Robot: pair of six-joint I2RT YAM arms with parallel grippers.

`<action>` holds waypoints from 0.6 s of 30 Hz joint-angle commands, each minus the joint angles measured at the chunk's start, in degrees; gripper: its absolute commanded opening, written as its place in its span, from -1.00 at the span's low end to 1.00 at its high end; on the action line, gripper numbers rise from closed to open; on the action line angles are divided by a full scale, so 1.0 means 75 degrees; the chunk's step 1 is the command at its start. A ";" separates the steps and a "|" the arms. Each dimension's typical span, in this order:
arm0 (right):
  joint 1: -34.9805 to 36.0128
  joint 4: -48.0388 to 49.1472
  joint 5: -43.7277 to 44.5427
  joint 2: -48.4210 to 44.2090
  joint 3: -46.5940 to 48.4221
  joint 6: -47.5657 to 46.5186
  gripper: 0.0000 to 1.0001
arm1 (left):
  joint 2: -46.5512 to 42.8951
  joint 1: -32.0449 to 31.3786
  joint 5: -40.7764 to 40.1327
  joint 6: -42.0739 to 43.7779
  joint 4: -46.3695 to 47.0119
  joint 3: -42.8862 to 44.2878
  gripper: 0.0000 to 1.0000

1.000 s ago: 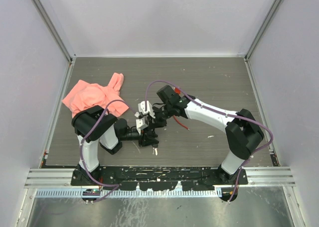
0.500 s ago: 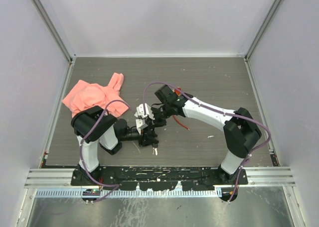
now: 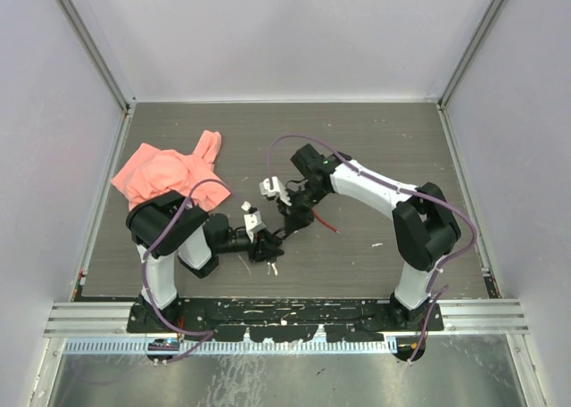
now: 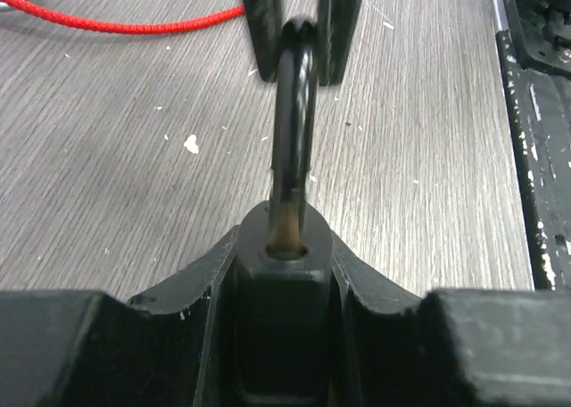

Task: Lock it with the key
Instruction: Lock the lock.

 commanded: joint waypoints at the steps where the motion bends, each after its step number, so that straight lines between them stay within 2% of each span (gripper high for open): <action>1: -0.0481 -0.2271 -0.0284 -0.0288 -0.0137 0.0221 -0.97 | 0.0049 0.0234 -0.0736 0.0874 -0.0173 0.0130 -1.00; 10: -0.1354 0.0471 -0.1054 -0.1319 -0.0806 0.2199 -0.97 | -0.0391 0.0219 -0.0410 -0.0339 -0.0174 0.0269 -0.99; 12: -0.1707 0.0452 -0.1449 -0.1209 -0.0631 0.2217 -0.97 | -0.0446 0.0219 -0.0278 -0.0735 -0.0174 0.0417 -0.98; 15: -0.1982 -0.0248 -0.1800 -0.0893 0.0039 0.1560 -0.95 | -0.0537 0.0219 -0.0027 -0.1365 -0.0174 0.0634 -0.98; 17: -0.1995 -0.0571 -0.1985 -0.0744 0.0477 0.1217 -0.87 | -0.0602 0.0213 0.0082 -0.1715 -0.0174 0.0760 -1.00; 18: -0.2000 -0.0646 -0.2075 -0.0701 0.0576 0.1167 -0.77 | -0.0649 0.0208 0.0128 -0.1810 -0.0174 0.0801 -1.00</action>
